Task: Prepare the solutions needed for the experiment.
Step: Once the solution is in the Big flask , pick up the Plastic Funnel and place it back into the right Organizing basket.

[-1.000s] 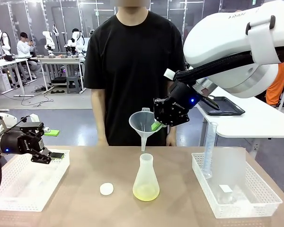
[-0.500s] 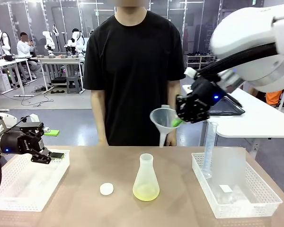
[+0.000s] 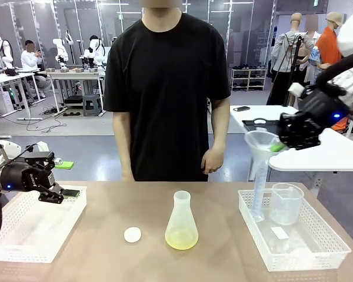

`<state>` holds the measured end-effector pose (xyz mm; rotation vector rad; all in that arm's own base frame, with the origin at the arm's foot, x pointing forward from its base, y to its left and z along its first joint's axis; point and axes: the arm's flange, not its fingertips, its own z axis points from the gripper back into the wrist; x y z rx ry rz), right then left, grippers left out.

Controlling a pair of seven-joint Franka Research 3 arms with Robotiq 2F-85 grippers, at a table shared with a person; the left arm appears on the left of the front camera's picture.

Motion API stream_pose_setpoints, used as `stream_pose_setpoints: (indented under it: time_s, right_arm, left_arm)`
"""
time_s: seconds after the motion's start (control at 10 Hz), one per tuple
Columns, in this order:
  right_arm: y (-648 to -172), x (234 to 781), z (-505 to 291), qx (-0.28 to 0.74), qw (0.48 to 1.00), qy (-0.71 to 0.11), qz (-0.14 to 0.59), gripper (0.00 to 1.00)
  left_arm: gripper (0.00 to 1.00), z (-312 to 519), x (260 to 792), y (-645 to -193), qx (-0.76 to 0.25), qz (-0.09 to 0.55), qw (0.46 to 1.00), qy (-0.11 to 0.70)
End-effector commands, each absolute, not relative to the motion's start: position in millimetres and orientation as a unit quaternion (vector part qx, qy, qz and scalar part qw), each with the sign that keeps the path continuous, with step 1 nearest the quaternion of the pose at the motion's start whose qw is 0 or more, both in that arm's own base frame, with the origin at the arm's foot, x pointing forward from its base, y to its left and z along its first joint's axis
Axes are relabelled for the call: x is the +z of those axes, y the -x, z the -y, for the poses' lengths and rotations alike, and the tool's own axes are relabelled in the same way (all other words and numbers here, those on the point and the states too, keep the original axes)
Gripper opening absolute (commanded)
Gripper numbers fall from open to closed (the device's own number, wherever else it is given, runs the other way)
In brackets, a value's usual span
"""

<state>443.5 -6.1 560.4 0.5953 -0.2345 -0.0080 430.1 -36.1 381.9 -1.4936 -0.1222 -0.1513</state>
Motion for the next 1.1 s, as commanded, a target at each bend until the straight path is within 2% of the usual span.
stream_pose_setpoints:
  time_s: [0.0, 0.6, 1.0]
  right_arm:
    - [-455.9, 563.5, 26.2, -0.003, 0.953, -0.276, 0.126, 0.00]
    - [-452.6, 550.4, 58.3, -0.026, 0.960, -0.261, 0.094, 0.00]
    - [-424.8, 503.6, 64.0, -0.038, 0.963, -0.257, 0.072, 0.00]
  left_arm:
    - [1.00, 37.7, 383.8, -430.6, -0.070, 0.062, 0.725, 0.682]
    - [1.00, 37.7, 383.8, -430.6, -0.070, 0.062, 0.725, 0.682]
    - [1.00, 37.7, 383.8, -430.6, -0.070, 0.062, 0.725, 0.682]
